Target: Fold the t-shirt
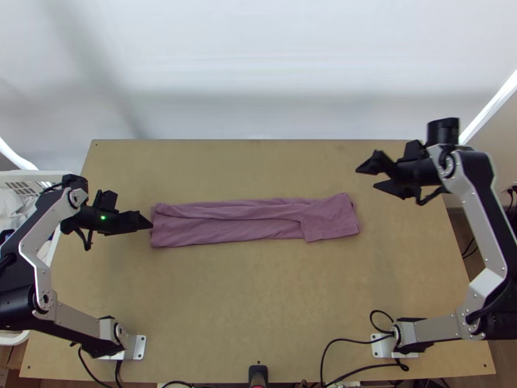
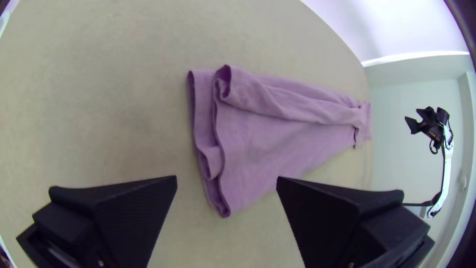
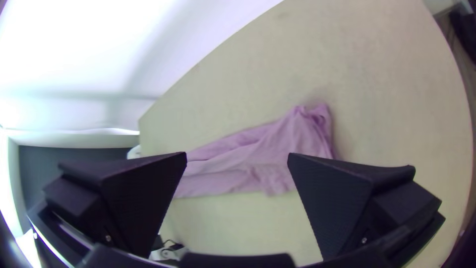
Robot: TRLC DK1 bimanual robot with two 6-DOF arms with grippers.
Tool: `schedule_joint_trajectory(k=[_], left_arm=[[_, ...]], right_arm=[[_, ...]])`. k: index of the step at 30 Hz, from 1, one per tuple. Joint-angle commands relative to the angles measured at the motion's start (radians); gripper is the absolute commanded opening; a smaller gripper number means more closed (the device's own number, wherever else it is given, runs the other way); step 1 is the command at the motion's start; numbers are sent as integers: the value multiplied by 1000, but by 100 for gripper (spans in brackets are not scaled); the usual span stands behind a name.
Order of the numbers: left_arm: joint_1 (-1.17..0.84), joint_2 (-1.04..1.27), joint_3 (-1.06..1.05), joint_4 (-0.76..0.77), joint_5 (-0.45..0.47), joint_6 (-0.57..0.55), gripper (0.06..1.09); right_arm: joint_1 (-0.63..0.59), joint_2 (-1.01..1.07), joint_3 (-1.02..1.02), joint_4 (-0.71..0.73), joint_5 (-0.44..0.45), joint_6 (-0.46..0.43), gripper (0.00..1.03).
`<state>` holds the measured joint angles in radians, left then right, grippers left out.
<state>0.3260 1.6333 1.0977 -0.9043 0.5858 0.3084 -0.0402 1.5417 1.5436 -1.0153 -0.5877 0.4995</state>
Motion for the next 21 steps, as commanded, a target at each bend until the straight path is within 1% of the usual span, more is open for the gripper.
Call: schedule_joint_trajectory(k=[1,5,10,14,21], left_arm=[[5,33,-33,44,14,12,103],[2,69,-32,105,14,-28,103],[-19,112,-29,189,3,-81,103],[-59,131,-25,212,0,-106,103],[-179,157,-30,232,-4,-161,103]], right_arm=[[-30,20,72,-25,-116,70,95],[-53,21,133,-29,-242,129,95],[-70,21,207,-31,-311,180,95],[-72,20,242,-32,-325,205,95],[-75,17,253,-31,-324,214,95]])
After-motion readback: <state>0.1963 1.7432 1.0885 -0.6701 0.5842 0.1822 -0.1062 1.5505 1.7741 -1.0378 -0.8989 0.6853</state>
